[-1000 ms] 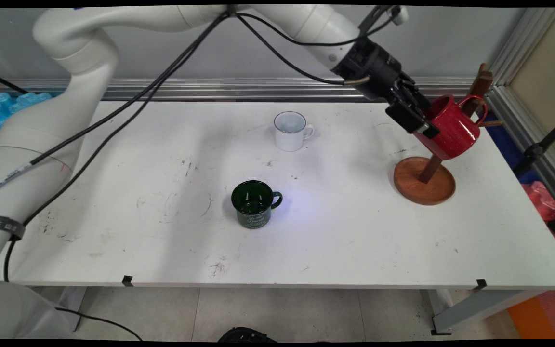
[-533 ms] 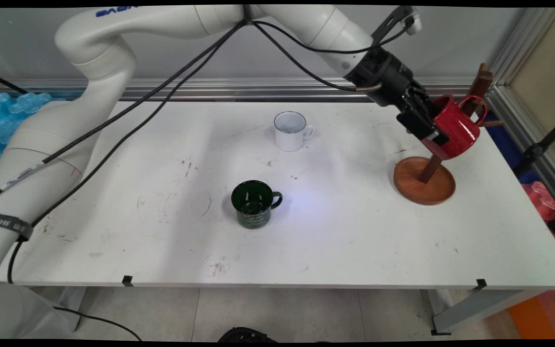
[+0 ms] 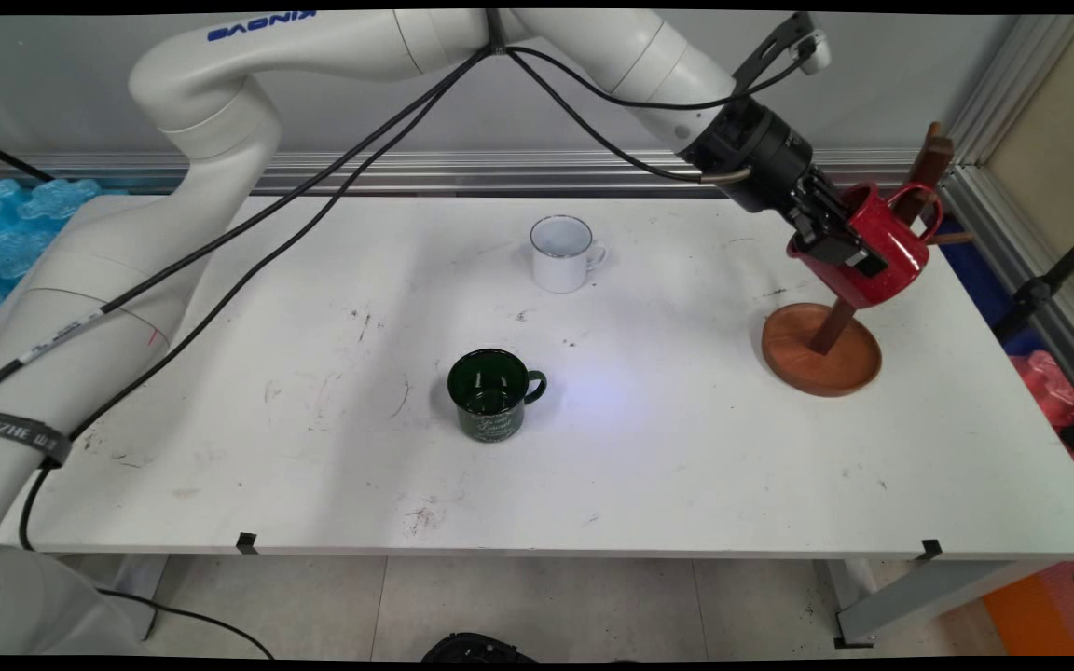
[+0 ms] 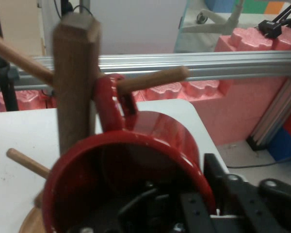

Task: Pick up the red mug from the rack, then place the picked object on the table

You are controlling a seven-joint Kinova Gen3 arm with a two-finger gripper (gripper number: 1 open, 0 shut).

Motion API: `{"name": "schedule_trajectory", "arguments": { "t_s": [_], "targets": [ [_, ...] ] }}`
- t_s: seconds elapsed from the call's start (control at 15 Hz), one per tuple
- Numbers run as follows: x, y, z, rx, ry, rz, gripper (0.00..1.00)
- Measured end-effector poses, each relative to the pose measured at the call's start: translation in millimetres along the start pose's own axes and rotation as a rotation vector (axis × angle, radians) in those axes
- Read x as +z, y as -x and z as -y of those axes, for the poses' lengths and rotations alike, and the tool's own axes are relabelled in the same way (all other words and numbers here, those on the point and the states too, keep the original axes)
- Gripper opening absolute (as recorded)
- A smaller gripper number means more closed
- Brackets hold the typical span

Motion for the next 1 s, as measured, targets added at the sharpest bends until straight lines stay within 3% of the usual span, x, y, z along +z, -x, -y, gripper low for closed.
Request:
{"name": "schedule_trajectory", "arguments": {
  "t_s": [1.0],
  "targets": [
    [-13.3,-19.8,-32.1,0.020,0.045,-0.014,0.00]
  ]
}}
